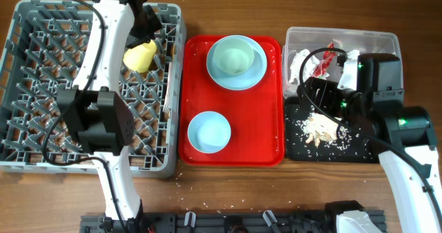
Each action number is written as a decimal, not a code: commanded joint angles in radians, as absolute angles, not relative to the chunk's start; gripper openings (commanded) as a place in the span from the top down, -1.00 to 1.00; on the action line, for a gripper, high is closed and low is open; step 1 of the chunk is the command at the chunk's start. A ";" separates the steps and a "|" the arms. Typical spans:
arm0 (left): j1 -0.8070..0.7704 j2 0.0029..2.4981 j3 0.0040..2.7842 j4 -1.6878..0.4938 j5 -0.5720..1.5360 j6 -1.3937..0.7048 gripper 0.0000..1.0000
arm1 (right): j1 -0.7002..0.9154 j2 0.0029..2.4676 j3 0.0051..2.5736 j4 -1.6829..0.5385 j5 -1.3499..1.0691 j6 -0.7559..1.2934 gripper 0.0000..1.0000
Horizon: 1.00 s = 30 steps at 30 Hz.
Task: Sort waste into correct bins and load items into the dishwasher rack
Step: 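Set the yellow cup down in the rack and open the left gripper, then reach the left gripper to the small light-blue bowl and grip it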
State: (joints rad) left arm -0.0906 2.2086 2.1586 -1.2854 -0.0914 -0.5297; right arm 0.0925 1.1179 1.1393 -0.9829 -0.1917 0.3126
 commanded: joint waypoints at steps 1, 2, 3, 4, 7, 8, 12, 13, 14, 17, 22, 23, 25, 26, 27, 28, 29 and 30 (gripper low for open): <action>-0.084 2.239 2.158 -1.318 -0.223 -0.540 0.92 | 0.090 1.107 1.144 -0.981 -0.205 0.315 -1.00; -0.081 2.239 2.157 -1.329 -0.230 -0.540 0.92 | 0.090 1.107 1.144 -0.981 -0.205 0.315 -0.99; -0.079 2.239 2.158 -1.336 -0.229 -0.540 0.92 | 0.090 1.107 1.144 -0.981 -0.205 0.315 -0.99; -0.075 2.239 2.158 -1.334 -0.224 -0.541 0.92 | 0.090 1.107 1.144 -0.981 -0.205 0.315 -1.00; -0.073 2.239 2.158 -1.306 -0.148 -0.571 0.92 | 0.090 1.107 1.144 -0.981 -0.205 0.315 -0.99; -0.068 2.237 2.158 -1.277 -0.056 -0.571 0.92 | 0.090 1.107 1.144 -0.981 -0.205 0.315 -1.00; -0.050 2.239 2.158 -1.181 0.154 -0.585 0.92 | 0.090 1.107 1.144 -0.981 -0.205 0.315 -0.99; -0.054 2.245 2.158 -1.189 0.114 -0.585 0.92 | 0.090 1.107 1.144 -0.981 -0.205 0.315 -1.00; -0.059 2.254 2.157 -1.205 0.070 -0.585 0.92 | 0.090 1.107 1.144 -0.981 -0.205 0.315 -0.99; -0.055 2.270 2.157 -1.259 -0.031 -0.585 0.92 | 0.090 1.107 1.144 -0.981 -0.205 0.315 -0.99; 0.014 2.265 2.158 -1.362 -0.073 -0.584 0.92 | 0.090 1.107 1.144 -0.981 -0.205 0.315 -1.00; 0.032 2.259 2.158 -1.377 -0.073 -0.584 0.92 | 0.090 1.107 1.144 -0.981 -0.205 0.315 -0.99; 0.087 2.216 2.158 -1.401 -0.073 -0.584 0.92 | 0.090 1.107 1.144 -0.981 -0.205 0.315 -1.00; 0.120 2.167 2.158 -1.407 -0.073 -0.584 0.92 | 0.090 1.107 1.144 -0.981 -0.205 0.315 -0.99; 0.131 2.143 2.158 -1.407 -0.073 -0.584 0.92 | 0.090 1.107 1.144 -0.981 -0.205 0.316 -0.99; 0.142 2.116 2.158 -1.406 -0.073 -0.584 0.92 | 0.090 1.107 1.144 -0.981 -0.205 0.315 -1.00; 0.155 2.071 2.158 -1.404 -0.073 -0.584 0.89 | 0.090 1.107 1.144 -0.981 -0.205 0.316 -0.99; 0.155 2.038 2.158 -1.405 -0.073 -0.584 0.79 | 0.090 1.107 1.144 -0.981 -0.205 0.315 -1.00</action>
